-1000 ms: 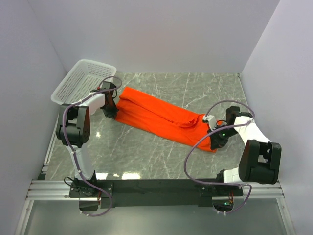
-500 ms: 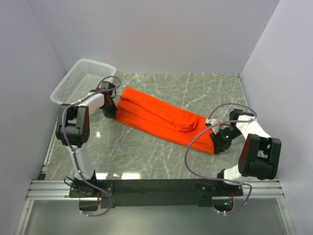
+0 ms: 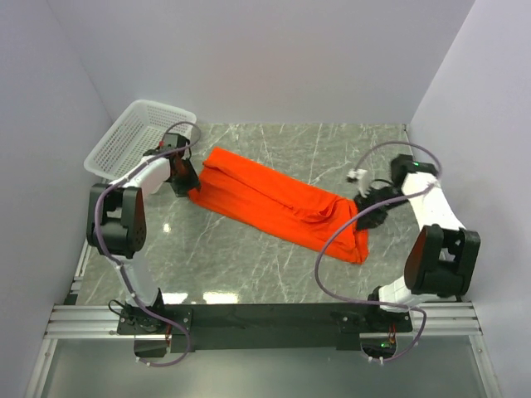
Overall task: Fold and stack the t-shirts
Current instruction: Fold the tshirt
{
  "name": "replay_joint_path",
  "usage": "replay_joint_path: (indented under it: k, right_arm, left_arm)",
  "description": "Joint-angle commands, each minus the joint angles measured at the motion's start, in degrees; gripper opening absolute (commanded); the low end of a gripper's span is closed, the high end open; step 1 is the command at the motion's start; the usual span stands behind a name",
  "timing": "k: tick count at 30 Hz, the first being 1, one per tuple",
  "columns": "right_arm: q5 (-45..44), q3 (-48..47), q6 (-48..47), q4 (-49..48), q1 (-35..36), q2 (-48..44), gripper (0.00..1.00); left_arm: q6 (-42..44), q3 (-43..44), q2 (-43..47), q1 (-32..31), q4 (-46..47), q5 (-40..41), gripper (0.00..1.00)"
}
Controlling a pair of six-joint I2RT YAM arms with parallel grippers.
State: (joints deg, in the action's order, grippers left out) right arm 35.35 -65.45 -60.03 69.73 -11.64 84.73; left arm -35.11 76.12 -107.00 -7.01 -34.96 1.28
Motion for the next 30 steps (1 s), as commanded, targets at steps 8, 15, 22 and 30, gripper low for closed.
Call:
replay_joint_path:
  k: [8, 15, 22, 30]
  right_arm:
    - [0.6, -9.9, 16.2, -13.2, 20.6, 17.7, 0.1]
    - [-5.7, -18.0, 24.1, -19.7, 23.9, 25.8, 0.09]
    - [-18.7, -24.5, 36.6, -28.2, 24.5, 31.5, 0.07]
    - [-14.1, -31.3, 36.2, -21.7, 19.8, 25.5, 0.22]
  left_arm:
    - [0.5, -3.2, 16.2, -0.4, 3.0, -5.9, 0.57]
    - [-0.6, -8.3, 25.0, 1.7, 4.6, -6.9, 0.6]
    - [0.1, -12.3, 28.5, 3.3, 5.3, -7.6, 0.6]
    - [4.7, -14.1, 30.4, 3.3, 7.4, -7.9, 0.61]
